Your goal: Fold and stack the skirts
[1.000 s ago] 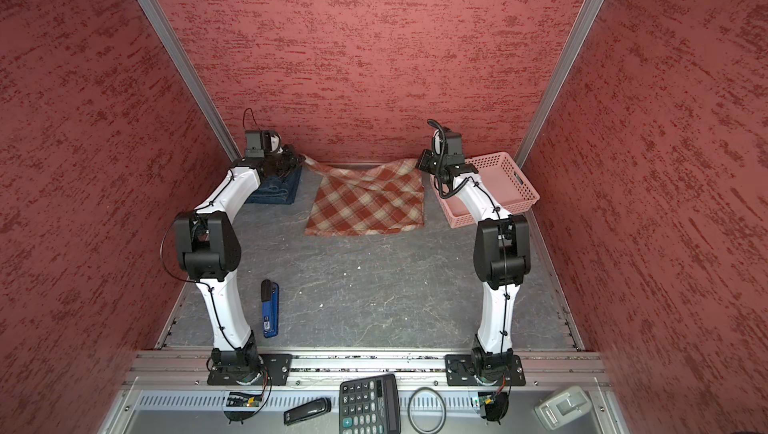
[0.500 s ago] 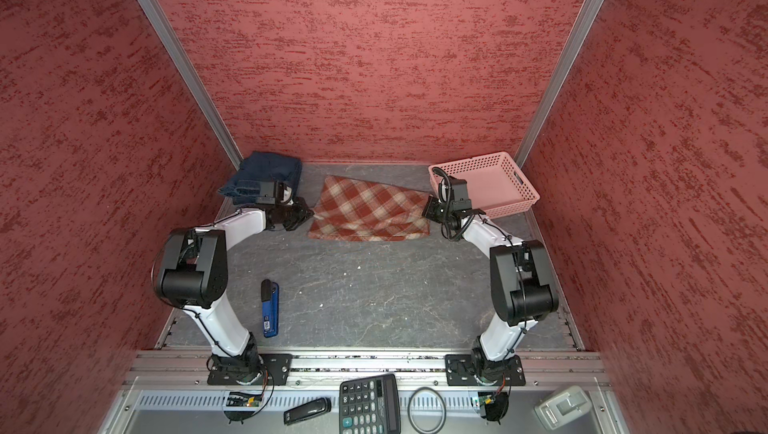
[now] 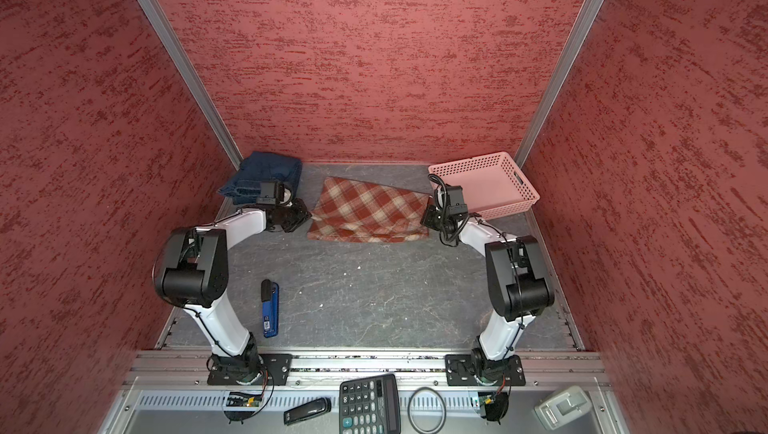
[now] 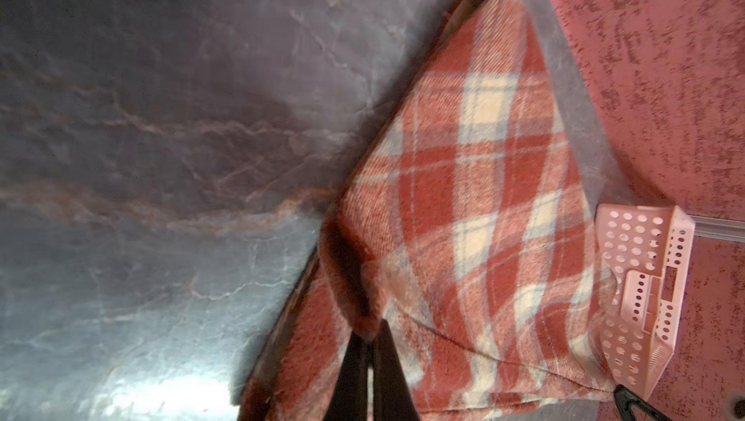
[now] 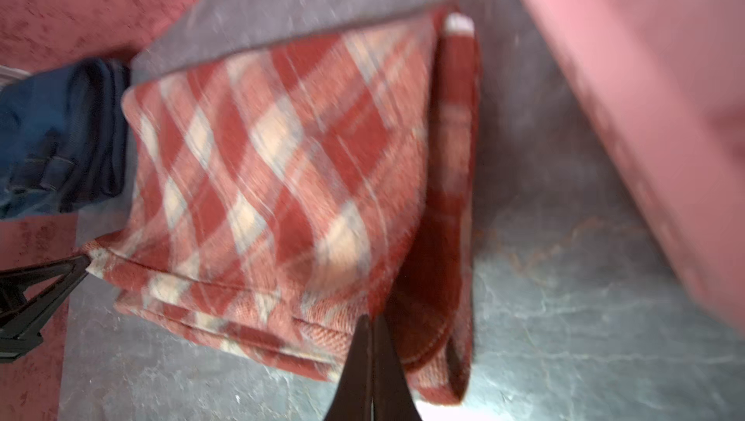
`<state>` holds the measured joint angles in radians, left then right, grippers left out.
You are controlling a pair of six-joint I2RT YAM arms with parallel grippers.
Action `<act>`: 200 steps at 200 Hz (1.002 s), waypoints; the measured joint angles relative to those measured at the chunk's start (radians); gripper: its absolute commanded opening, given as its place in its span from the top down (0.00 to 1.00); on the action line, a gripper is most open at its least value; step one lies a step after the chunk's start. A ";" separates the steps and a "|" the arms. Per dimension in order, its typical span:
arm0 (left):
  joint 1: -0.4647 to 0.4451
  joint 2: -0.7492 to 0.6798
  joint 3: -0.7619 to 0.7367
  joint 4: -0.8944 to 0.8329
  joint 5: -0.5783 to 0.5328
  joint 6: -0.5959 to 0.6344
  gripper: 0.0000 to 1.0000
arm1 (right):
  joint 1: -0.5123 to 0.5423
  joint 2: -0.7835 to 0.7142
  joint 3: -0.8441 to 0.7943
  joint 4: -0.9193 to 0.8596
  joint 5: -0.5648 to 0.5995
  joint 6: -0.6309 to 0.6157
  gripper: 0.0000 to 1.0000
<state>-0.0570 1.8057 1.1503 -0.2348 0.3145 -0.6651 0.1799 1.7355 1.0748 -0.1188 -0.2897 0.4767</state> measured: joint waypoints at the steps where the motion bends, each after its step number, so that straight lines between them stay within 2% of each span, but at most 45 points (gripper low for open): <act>1: 0.000 -0.001 0.002 -0.001 0.000 0.000 1.00 | 0.000 0.000 0.004 0.000 0.001 0.000 1.00; 59: 0.003 -0.106 -0.003 -0.019 -0.005 0.001 1.00 | 0.000 -0.024 0.050 -0.026 0.030 -0.036 1.00; 107: 0.016 -0.111 -0.124 -0.011 -0.006 0.000 1.00 | 0.000 -0.083 -0.084 -0.023 0.030 -0.031 1.00; 142: 0.014 -0.109 -0.190 0.006 -0.006 -0.002 1.00 | 0.002 -0.073 -0.189 0.000 0.029 -0.018 1.00; 200: 0.005 -0.105 -0.249 0.026 -0.010 -0.004 1.00 | 0.008 -0.004 -0.204 0.044 0.027 -0.003 1.00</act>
<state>-0.0517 1.7004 0.9009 -0.2089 0.3042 -0.6693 0.1875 1.7317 0.8707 -0.0746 -0.2630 0.4732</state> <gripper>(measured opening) 0.052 0.044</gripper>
